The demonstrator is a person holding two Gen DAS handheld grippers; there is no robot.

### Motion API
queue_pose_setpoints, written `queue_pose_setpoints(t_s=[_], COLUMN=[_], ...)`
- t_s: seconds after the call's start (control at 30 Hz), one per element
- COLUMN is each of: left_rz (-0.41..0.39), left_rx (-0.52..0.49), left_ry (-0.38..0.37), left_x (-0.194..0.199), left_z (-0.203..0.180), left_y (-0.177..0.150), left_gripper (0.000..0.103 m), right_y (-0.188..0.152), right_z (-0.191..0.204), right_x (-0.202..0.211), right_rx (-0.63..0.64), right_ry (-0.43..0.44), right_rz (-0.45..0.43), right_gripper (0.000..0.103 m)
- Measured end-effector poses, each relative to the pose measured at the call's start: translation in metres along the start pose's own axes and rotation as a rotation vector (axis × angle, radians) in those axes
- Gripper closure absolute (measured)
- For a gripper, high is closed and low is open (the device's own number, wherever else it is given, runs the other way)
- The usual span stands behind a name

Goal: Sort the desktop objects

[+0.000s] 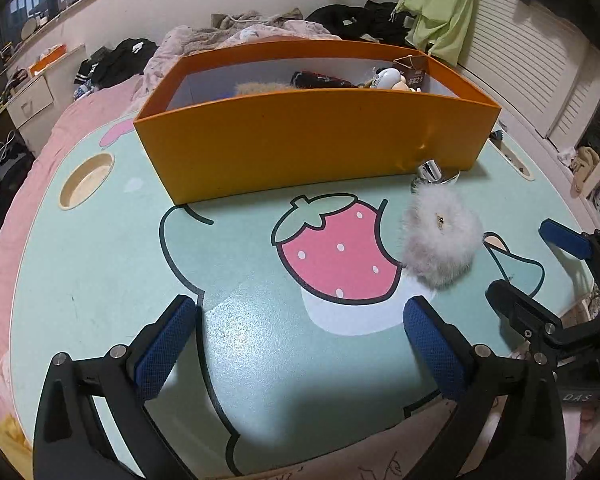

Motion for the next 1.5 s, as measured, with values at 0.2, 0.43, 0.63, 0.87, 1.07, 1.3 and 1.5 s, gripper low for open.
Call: queue_pose_setpoints(t_s=[0.2, 0.43, 0.63, 0.87, 1.07, 1.3, 1.5], left_rz=[0.000, -0.001, -0.002, -0.095, -0.082, -0.008, -0.074], left_rx=[-0.009, -0.017, -0.024, -0.057, -0.136, -0.223, -0.178], left_ry=[-0.006, -0.011, -0.017, -0.150, -0.212, -0.239, -0.264], left_x=[0.000, 0.000, 0.001, 0.024, 0.021, 0.000, 0.017], left_z=[0.000, -0.001, -0.001, -0.014, -0.045, -0.070, -0.050], left_y=[0.000, -0.001, 0.000, 0.013, 0.041, 0.038, 0.033], left_gripper=[0.000, 0.000, 0.000, 0.002, 0.023, 0.061, 0.068], right_y=[0.000, 0.000, 0.000, 0.001, 0.001, 0.002, 0.005], right_z=[0.000, 0.001, 0.001, 0.002, 0.002, 0.002, 0.002], right_x=[0.000, 0.000, 0.000, 0.000, 0.000, 0.000, 0.001], right_rx=[-0.001, -0.001, -0.001, -0.001, -0.001, -0.001, -0.005], right_ry=[-0.001, 0.000, -0.001, 0.000, 0.000, 0.001, 0.000], right_rz=[0.001, 0.001, 0.000, 0.000, -0.001, -0.003, -0.003], right_gripper=[0.000, 0.000, 0.000, 0.000, 0.000, 0.000, 0.000])
Point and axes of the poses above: each gripper's, at about its wrist camera, not at the fingertips, and x roughly against the way its jaws point, z to its left, y to its top, the point moved 8 cm from there along -x, roughly the way its jaws point, and after that the axes turned 6 degrees about z, right-handed, at the moved point
